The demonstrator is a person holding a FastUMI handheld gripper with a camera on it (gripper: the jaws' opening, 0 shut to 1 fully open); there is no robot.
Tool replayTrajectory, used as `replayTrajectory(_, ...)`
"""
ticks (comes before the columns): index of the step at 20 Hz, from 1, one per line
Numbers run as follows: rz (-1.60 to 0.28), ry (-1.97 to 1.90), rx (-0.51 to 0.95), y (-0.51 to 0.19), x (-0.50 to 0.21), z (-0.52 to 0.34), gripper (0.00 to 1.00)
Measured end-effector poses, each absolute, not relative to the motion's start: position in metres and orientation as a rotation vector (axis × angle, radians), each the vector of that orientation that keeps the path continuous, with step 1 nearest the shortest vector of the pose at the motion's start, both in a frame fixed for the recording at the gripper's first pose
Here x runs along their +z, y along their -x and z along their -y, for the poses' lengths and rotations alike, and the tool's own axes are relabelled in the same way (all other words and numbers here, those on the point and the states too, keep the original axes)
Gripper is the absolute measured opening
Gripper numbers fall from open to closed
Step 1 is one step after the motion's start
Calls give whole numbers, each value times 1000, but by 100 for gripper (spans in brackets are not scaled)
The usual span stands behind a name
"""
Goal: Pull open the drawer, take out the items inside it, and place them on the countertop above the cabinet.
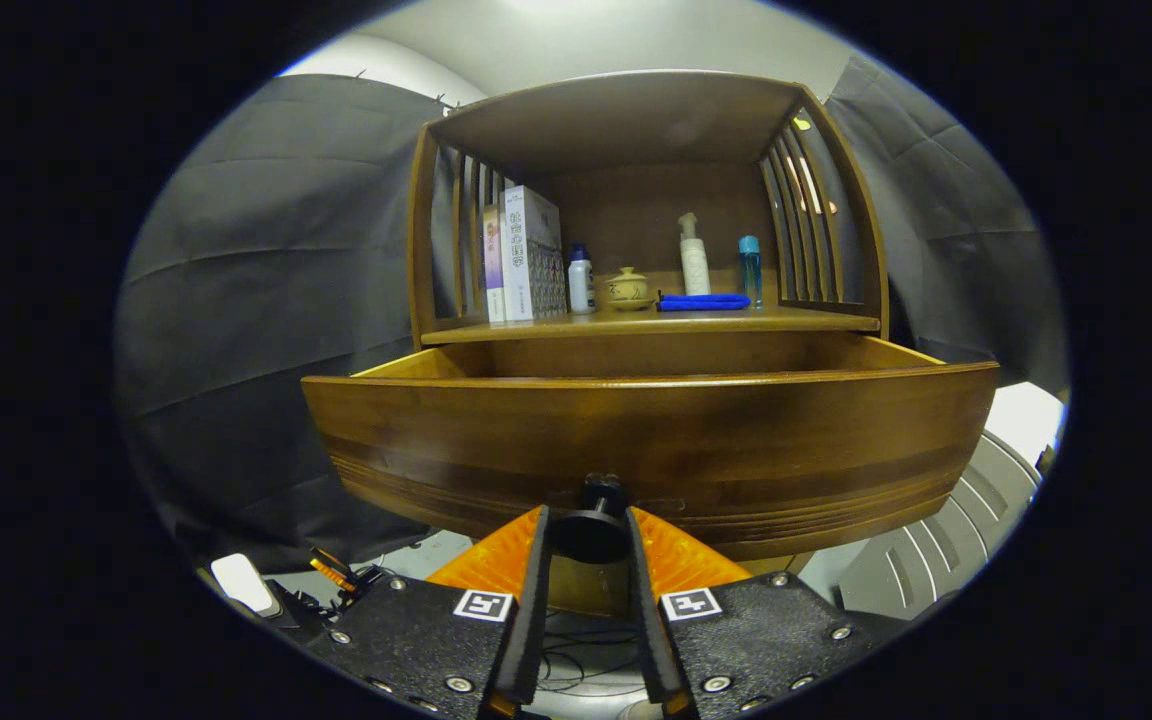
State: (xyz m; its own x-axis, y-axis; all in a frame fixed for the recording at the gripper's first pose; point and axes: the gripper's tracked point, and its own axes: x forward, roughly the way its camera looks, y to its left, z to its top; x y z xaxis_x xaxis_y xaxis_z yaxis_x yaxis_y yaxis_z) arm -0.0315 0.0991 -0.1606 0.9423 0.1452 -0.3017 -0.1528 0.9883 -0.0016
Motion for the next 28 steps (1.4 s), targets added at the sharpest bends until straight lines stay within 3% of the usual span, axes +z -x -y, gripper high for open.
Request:
replayTrajectory(4,-275,33,167,39,-151,-99,44)
replayTrajectory(9,-144,27,209,34,-102,-99,87)
replayTrajectory(12,-129,6,219,27,-73,-95,93)
replayTrajectory(18,-158,22,226,-6,-44,-86,93)
replayTrajectory(23,-321,-80,266,-45,-51,-89,93)
replayTrajectory(28,-473,-64,210,-87,-68,-71,94)
